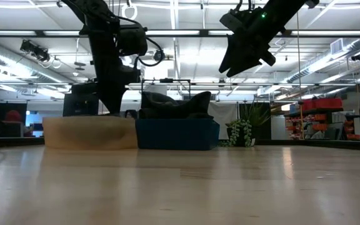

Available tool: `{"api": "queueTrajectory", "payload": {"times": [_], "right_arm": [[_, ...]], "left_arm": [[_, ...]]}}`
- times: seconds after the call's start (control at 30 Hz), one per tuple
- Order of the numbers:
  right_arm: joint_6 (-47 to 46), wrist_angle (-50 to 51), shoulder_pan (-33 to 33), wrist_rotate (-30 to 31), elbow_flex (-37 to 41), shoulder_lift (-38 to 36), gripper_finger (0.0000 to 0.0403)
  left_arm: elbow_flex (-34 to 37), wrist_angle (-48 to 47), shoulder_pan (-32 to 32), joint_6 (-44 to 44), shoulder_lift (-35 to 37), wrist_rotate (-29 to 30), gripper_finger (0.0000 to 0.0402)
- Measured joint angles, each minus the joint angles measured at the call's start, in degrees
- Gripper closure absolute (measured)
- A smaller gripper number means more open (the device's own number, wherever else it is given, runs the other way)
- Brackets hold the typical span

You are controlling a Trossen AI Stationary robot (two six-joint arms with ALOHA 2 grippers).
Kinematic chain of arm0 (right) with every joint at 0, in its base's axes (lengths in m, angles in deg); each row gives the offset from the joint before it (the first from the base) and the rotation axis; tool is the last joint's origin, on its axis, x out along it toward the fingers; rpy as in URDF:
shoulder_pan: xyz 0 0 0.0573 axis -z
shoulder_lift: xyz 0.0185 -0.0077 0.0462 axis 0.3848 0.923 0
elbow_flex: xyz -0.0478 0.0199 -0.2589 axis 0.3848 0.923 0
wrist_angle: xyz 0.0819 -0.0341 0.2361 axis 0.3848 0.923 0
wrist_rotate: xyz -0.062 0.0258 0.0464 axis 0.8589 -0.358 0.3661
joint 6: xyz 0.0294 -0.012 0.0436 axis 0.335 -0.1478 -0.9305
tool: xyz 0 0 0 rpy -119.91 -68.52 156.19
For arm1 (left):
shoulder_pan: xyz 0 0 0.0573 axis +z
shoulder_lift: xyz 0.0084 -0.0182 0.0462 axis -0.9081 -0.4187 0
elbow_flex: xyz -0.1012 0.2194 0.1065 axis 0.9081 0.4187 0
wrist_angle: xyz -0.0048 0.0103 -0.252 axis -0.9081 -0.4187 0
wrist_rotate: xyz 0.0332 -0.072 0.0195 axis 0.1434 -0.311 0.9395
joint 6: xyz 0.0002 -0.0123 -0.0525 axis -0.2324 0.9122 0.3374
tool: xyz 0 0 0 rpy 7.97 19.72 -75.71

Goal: Pick & Place hat
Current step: Put the left blue cap into the orange bin, then put the blue cap into the orange bin

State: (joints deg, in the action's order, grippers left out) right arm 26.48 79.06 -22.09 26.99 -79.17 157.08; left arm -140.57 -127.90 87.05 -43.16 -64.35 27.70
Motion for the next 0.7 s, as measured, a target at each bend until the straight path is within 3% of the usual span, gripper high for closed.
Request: {"api": "queueTrajectory", "payload": {"times": [0.2, 0.33, 0.47, 0.57, 0.7], "right_arm": [[0.2, 0.1, 0.0, 0.0, 0.0, 0.0, 0.025], [4.9, 0.2, 0.3, -0.1, 0.0, 0.0, 0.025], [7.0, 1.2, 0.5, -2.4, 0.0, 0.0, 0.025], [6.2, 2.9, -0.1, -7.6, 0.0, -0.8, 0.025], [4.3, 11.2, -2.1, -13.4, -3.5, -2.4, 0.025]], "left_arm": [[0.0, -0.1, 0.0, 0.3, 0.0, 0.1, 0.033], [0.0, -0.1, 0.0, 5.3, 0.0, 0.4, 0.029], [0.0, -0.1, -0.3, 15.5, 0.0, 0.5, 0.0265], [0.0, -0.2, -0.8, 25.9, 0.0, 0.5, 0.0261], [0.0, -1.7, -2.5, 36.5, 0.0, 0.5, 0.0267]]}}
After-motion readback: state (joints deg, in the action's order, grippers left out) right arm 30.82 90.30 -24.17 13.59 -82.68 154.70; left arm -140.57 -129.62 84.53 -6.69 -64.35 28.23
